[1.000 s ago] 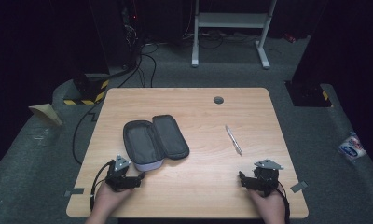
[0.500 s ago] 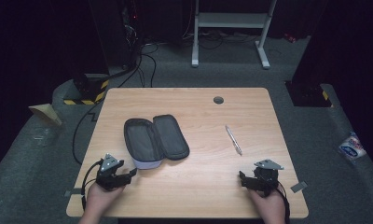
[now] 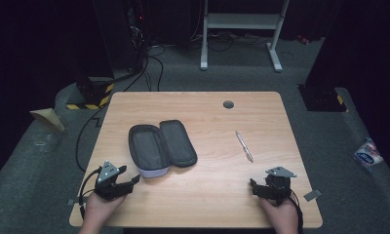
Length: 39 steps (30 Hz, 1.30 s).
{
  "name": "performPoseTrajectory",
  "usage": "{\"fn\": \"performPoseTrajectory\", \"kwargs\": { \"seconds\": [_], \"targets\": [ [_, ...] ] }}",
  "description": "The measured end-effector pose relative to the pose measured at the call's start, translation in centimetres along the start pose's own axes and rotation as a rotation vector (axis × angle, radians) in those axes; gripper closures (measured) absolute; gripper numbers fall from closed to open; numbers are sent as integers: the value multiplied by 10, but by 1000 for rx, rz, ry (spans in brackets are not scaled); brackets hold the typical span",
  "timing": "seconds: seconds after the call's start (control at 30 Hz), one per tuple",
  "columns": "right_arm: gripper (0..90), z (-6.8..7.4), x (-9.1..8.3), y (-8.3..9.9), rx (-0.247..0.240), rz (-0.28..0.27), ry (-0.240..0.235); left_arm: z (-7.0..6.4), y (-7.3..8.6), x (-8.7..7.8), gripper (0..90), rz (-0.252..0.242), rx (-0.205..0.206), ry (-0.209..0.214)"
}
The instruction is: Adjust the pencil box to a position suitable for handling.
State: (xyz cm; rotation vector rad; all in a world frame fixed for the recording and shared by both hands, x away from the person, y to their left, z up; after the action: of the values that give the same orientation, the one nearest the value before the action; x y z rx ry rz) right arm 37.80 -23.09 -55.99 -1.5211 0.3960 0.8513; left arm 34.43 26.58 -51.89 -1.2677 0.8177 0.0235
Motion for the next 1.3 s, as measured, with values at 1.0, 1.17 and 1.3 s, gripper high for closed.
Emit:
{"fn": "performPoseTrajectory", "kwargs": {
  "seconds": [1.0,1.17,1.3],
  "targets": [
    [135,0,0,0,-1,1,2,-18,-13,20,412,-12,60,-27],
    [135,0,0,0,-1,1,2,-19,-10,22,440,-2,61,-11],
    [135,0,0,0,-1,1,2,-26,-8,24,447,9,70,18]
  ]
}}
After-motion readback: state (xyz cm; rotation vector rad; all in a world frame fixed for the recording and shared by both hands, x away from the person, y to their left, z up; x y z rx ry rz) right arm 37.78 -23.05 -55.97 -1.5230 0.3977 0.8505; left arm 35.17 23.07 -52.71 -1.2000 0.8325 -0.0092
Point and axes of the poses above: each handheld gripper's, and its own axes: x roughly forward along the jaws, y roughly out of its underside, z roughly to its left, the point moved 5 cm from there along x, roughly forward along the jaws, and after that the axes turned 6 degrees about x, right-handed, at the moved point
